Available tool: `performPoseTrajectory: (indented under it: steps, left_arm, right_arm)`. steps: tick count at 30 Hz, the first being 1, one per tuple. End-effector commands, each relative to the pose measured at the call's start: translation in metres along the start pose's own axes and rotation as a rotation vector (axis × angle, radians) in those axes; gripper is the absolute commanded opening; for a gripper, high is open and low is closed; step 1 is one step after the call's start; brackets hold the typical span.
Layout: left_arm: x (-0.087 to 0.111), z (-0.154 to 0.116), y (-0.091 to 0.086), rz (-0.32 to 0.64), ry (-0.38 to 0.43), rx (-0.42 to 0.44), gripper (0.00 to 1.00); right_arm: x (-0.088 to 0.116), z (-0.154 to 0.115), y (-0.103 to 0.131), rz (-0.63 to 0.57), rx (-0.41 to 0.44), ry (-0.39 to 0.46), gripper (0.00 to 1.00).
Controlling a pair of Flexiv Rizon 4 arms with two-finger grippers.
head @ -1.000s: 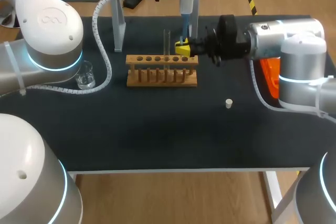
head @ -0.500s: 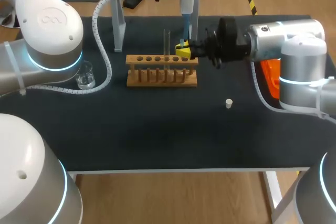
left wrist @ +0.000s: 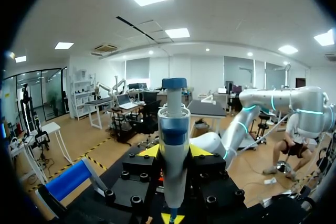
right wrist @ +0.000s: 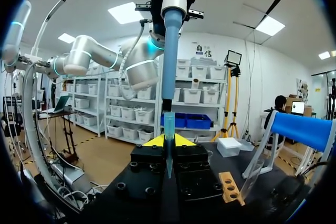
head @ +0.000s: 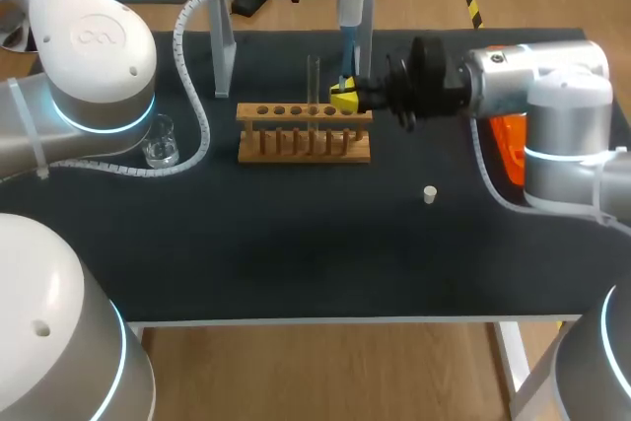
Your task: Invert the test tube, pick up the pipette, mount the tip to pipette, aspirate from beaker and dispense into the tube, eject the tip, return the pipette, and cap with the stopper.
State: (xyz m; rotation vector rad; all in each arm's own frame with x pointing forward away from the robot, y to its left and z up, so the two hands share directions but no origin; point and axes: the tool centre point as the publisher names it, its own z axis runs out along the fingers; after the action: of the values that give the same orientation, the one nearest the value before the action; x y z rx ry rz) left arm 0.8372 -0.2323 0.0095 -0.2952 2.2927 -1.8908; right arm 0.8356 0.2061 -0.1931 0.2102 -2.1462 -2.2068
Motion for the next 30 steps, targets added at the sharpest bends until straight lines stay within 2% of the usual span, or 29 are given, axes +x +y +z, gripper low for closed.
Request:
performPoseTrajectory:
  steps: [1,10,20,30]
  left_arm:
    - [-0.001,-0.002,0.001,0.002,0.004,0.004,0.00]
    - [-0.001,-0.002,0.001,0.002,0.004,0.004,0.00]
    - [-0.001,-0.002,0.001,0.002,0.004,0.004,0.00]
    - [-0.001,-0.002,0.001,0.002,0.004,0.004,0.00]
  right_arm:
    - [-0.002,0.000,0.005,-0.007,0.000,0.004,0.00]
    - [-0.004,0.002,0.014,-0.024,-0.006,0.006,0.00]
    - [0.005,-0.004,-0.006,-0.009,0.011,0.008,0.00]
    - [0.001,-0.004,-0.002,-0.009,0.010,0.006,0.00]
